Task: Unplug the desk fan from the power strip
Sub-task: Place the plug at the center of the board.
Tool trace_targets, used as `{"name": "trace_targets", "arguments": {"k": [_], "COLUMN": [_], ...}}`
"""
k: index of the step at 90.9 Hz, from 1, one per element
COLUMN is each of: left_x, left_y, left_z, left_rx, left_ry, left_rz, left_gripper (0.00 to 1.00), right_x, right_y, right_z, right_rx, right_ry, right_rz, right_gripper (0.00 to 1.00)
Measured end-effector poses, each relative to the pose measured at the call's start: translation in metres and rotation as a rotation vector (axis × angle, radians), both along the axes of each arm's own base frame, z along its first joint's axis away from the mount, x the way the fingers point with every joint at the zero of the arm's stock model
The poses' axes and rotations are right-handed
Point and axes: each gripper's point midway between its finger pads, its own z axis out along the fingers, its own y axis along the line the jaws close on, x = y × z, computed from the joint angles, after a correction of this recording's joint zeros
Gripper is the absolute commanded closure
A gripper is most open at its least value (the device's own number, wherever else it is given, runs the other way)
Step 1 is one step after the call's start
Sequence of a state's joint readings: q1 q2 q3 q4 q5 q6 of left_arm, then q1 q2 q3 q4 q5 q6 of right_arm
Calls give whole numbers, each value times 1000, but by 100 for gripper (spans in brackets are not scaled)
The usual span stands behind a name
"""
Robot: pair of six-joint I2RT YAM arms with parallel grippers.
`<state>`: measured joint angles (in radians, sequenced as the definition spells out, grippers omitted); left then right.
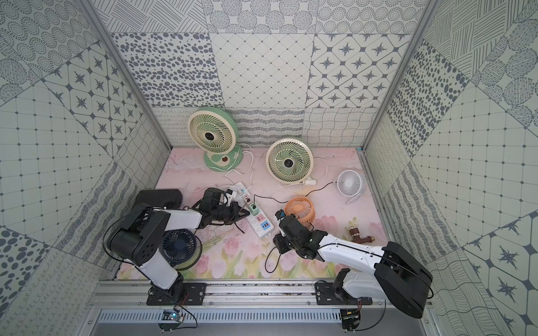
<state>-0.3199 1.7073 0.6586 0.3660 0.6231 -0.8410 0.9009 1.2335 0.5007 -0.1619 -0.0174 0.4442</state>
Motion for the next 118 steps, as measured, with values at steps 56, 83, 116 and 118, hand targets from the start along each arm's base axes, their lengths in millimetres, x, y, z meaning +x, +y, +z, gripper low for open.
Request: {"name": "trace_targets", "arguments": {"k": [56,83,116,118], "left_x": [-1,0,2,2], "left_y": [6,7,9,9], "left_z": [1,1,1,1], "left_rx": [23,22,12,11], "left_ry": [6,8,10,9], "left_rz": [17,22,26,26], "left_gripper": [100,100,100,100], "right_x": [21,40,76,78], "right_y": [6,35,71,73], "right_z": [54,75,57,55], "right_rx": [25,38,-8,-14], "right_ry": [-118,-186,-227,-230], "right_rz": [-22,51,64,62], "right_gripper": [45,45,45,45]}}
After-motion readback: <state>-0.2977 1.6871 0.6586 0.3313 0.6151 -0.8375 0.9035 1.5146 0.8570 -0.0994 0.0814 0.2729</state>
